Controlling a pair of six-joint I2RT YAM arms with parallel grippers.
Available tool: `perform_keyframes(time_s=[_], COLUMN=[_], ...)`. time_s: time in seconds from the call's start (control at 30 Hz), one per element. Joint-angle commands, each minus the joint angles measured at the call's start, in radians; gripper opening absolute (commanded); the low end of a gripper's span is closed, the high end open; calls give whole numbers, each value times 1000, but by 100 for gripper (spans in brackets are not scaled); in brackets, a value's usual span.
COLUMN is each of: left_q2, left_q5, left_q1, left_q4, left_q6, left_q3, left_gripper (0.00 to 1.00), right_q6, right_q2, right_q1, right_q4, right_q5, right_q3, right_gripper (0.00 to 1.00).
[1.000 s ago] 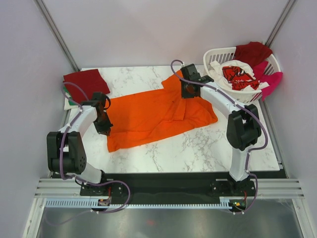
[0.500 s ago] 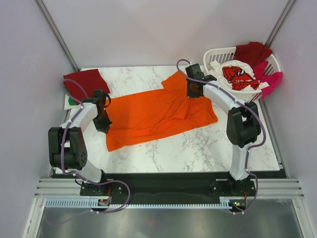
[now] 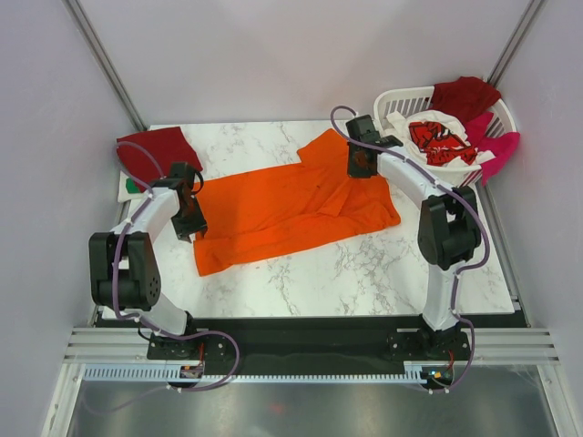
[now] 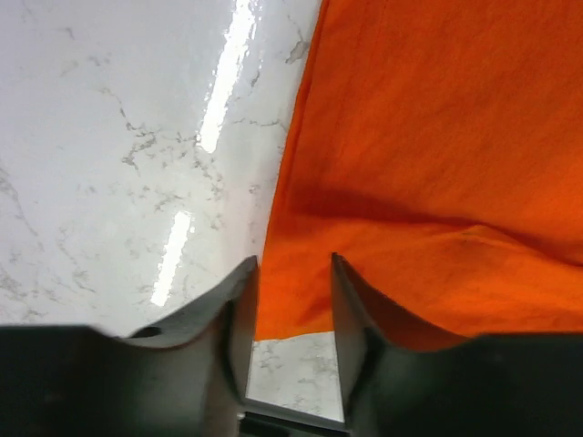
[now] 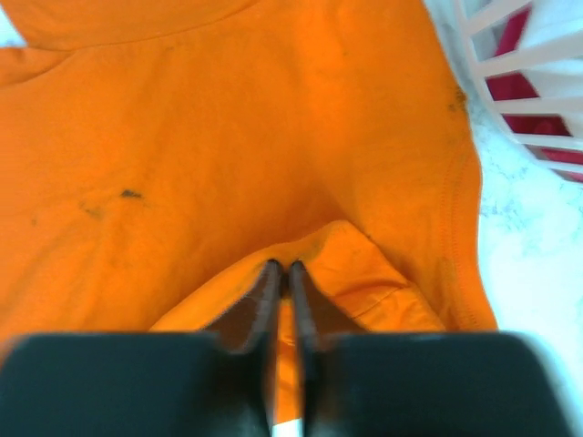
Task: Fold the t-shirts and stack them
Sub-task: Fold the tshirt
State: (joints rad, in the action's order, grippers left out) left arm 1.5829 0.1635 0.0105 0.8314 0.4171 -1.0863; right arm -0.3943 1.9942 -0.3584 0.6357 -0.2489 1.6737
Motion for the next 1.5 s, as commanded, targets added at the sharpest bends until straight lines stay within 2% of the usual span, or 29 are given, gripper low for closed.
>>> perform_keyframes(time_s=[0.0, 0.03, 0.07, 0.13, 0.2, 0.3, 0.37, 0.47, 0.5, 0.53, 0.6, 0.7, 0.73, 0.93, 1.2, 1.27, 1.3, 1.4, 1.43, 1.47], left_q2=[15, 12, 5, -26, -64, -99, -135, -184, -199, -240, -293, -386, -399, -420, -463, -491, -504, -567, -580, -602], left_q5=[-18, -15, -6, 33, 42, -11, -71, -238, -337, -373, -429, -380, -366, -303, -251, -211, -193, -135, -125, -104], left_q1=[-6, -6, -4, -4, -6, -4, -4, -4, -4, -4, -4, -4, -4, -4, -3, -4, -4, -4, -4, -4], left_q4=[-29, -32, -31, -31, -34, -35, -40, -66, -80, -92, -144, -189, -192, -225, -238, -230, -226, -218, -219, -218], left_q6=[-47, -46, -46, -34, -20, 9, 31, 66, 89, 110, 181, 247, 258, 337, 359, 374, 387, 430, 434, 442], left_q3=[-26, -23, -21, -12, 0, 45, 81, 141, 161, 204, 274, 334, 365, 462, 491, 497, 508, 538, 545, 549], left_gripper=[50, 57, 62, 68, 69, 67, 66, 68, 70, 72, 77, 84, 85, 84, 82, 80, 80, 80, 80, 80], right_q6=[14, 14, 17, 28, 37, 32, 3, -24, -28, -32, -46, -78, -89, -145, -212, -215, -218, -229, -233, -239], right_q2=[24, 40, 67, 86, 65, -53, -181, -352, -383, -431, -466, -518, -535, -480, -420, -390, -374, -365, -374, -379], right_q1=[-4, -2, -4, -2, -4, -4, -2, 6, 16, 45, 112, 199, 257, 383, 404, 415, 418, 429, 443, 450], right_q4=[-36, -27, -21, 16, 32, -2, -27, -97, -111, -111, -125, -191, -209, -318, -474, -511, -524, -570, -582, -596], right_q5=[66, 62, 54, 24, 11, -35, -49, -26, 0, 19, 109, 245, 335, 466, 476, 500, 510, 514, 516, 516], right_q3=[92, 112, 156, 214, 218, 112, -38, -288, -340, -430, -508, -644, -699, -776, -844, -870, -891, -931, -939, -947], right_gripper=[22, 39, 61, 74, 77, 79, 82, 90, 93, 95, 95, 95, 95, 85, 72, 58, 45, 21, 7, 0])
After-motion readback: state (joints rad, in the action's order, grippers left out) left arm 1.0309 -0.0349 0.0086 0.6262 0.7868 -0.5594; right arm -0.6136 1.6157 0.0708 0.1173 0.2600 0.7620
